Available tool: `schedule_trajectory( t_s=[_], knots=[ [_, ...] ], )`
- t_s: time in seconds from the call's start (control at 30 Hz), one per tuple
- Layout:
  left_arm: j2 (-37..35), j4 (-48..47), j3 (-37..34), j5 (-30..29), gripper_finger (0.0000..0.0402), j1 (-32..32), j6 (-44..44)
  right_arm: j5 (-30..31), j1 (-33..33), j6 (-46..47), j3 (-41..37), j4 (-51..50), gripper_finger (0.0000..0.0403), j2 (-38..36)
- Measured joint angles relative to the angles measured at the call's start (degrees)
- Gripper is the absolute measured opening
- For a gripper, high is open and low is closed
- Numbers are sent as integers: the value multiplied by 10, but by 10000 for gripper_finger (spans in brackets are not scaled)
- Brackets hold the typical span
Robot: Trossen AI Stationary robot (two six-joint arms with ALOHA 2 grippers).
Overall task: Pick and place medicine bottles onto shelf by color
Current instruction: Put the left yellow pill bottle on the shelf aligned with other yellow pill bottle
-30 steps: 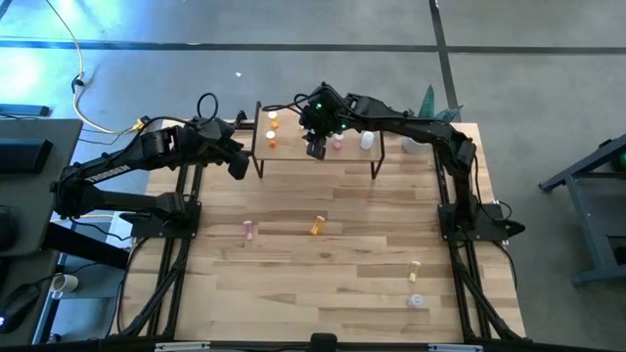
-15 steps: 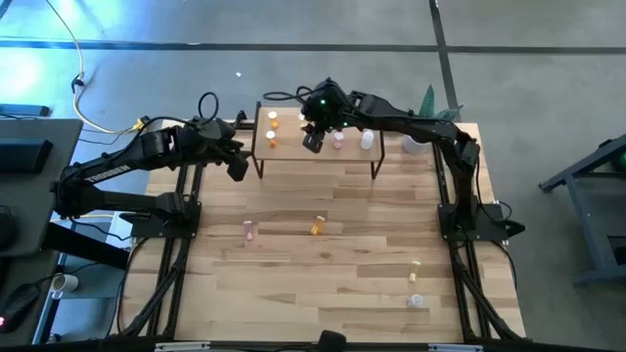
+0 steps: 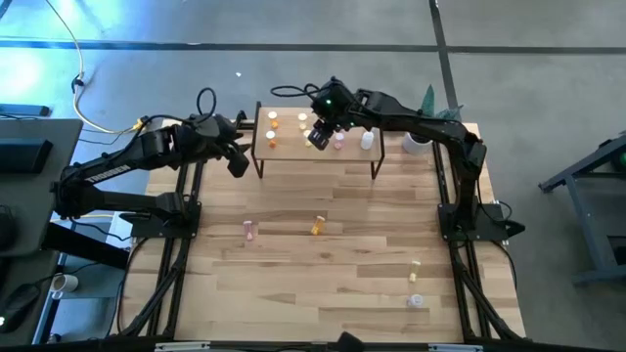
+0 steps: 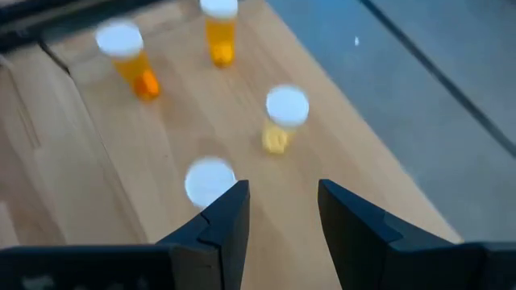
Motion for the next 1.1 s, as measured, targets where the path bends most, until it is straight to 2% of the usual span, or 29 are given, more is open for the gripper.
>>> schedule_trajectory(
  t_s=[0.23, 0.47, 1.1],
  knots=[
    [0, 2, 0, -2, 177, 1, 12, 0, 2, 25, -5, -9, 140, 9],
    [0, 1, 0, -6, 177, 1, 11, 33, 8, 44, -5, -22, 140, 28],
    [-1, 0, 0, -6, 177, 1, 27, 25, 15, 72, -6, -28, 140, 55]
  ],
)
